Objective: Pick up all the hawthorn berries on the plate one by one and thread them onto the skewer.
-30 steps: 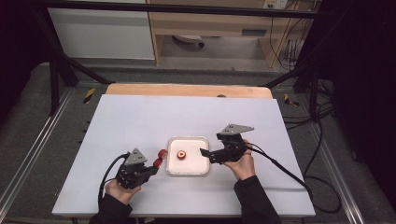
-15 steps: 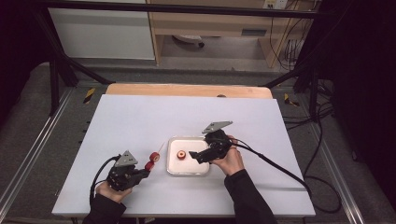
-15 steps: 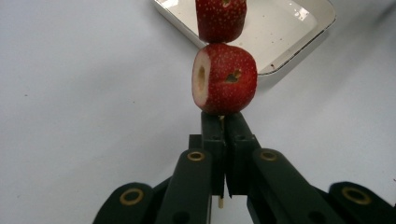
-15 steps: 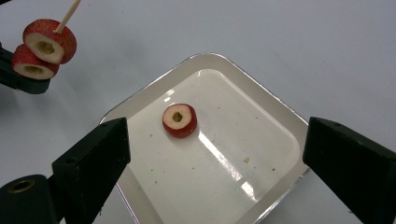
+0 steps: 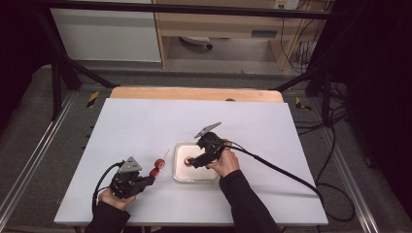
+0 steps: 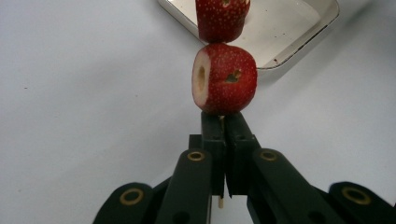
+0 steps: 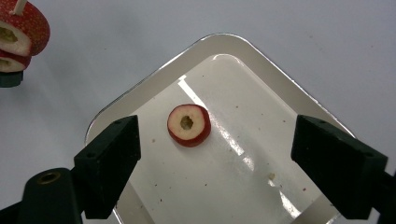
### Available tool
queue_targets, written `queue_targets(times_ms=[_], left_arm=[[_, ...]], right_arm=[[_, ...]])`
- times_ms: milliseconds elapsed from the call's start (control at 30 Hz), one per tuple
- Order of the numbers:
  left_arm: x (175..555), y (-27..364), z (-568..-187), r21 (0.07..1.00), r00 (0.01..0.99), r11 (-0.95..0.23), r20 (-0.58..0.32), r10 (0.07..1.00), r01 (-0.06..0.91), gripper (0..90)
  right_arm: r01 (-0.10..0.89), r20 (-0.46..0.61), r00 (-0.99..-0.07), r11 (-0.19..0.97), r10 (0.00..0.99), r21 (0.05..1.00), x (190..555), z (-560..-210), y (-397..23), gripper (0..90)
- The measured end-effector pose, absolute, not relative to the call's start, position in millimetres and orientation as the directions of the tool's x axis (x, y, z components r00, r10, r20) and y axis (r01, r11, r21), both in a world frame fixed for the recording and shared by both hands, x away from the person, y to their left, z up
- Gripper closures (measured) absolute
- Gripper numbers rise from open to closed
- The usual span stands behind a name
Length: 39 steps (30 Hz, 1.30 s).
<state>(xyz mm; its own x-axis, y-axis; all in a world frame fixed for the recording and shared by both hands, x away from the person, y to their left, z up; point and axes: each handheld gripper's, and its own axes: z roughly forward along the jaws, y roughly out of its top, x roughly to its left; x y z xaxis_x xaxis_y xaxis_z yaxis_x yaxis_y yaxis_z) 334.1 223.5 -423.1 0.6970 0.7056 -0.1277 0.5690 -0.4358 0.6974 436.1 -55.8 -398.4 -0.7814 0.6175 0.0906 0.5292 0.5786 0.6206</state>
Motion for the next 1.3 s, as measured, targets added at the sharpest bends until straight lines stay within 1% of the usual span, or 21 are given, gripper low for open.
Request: queue_targets(times_ms=[100, 200, 300, 467, 633, 733, 933, 1167, 1300], left_arm=[[334.7, 223.5, -423.6, 0.696, 0.699, -0.438, -0.128, 0.704, 0.569, 88.1], [334.8, 223.8, -423.6, 0.696, 0.699, -0.438, -0.131, 0.703, 0.57, 88.1], [335.4, 223.5, -423.6, 0.694, 0.702, -0.44, -0.131, 0.7, 0.569, 88.1], [335.8, 223.5, -423.9, 0.693, 0.702, -0.44, -0.133, 0.7, 0.571, 88.1], [336.3, 223.9, -424.0, 0.694, 0.701, -0.438, -0.136, 0.7, 0.572, 88.1], [336.7, 223.8, -424.1, 0.692, 0.703, -0.44, -0.138, 0.698, 0.572, 88.1], [337.0, 223.4, -424.4, 0.692, 0.704, -0.44, -0.14, 0.696, 0.572, 88.1], [337.1, 223.0, -424.6, 0.69, 0.705, -0.441, -0.141, 0.695, 0.573, 88.1], [337.3, 222.9, -424.7, 0.689, 0.706, -0.444, -0.14, 0.694, 0.573, 88.1]], right_arm=[[0.51, 0.081, -0.8, 0.602, 0.595, 0.615, 438.0, -399.7, -50.8, 19.4], [0.464, 0.069, -0.84, 0.646, 0.538, 0.607, 441.5, -401.2, -47.9, 24.3], [0.415, 0.036, -0.872, 0.7, 0.488, 0.582, 445.6, -403.6, -46.2, 25.8], [0.36, 0.021, -0.905, 0.738, 0.425, 0.571, 450.1, -409.3, -41.4, 30.7], [0.344, 0.044, -0.923, 0.764, 0.383, 0.547, 455.5, -414.7, -35.9, 39.4], [0.333, 0.047, -0.93, 0.778, 0.366, 0.533, 459.1, -417.0, -35.3, 42.7], [0.308, 0.06, -0.943, 0.794, 0.326, 0.525, 461.0, -421.2, -29.7, 46.0], [0.284, 0.058, -0.953, 0.815, 0.296, 0.505, 462.1, -423.5, -25.4, 53.6], [0.28, 0.05, -0.954, 0.826, 0.294, 0.489, 462.6, -425.4, -25.1, 58.0]])
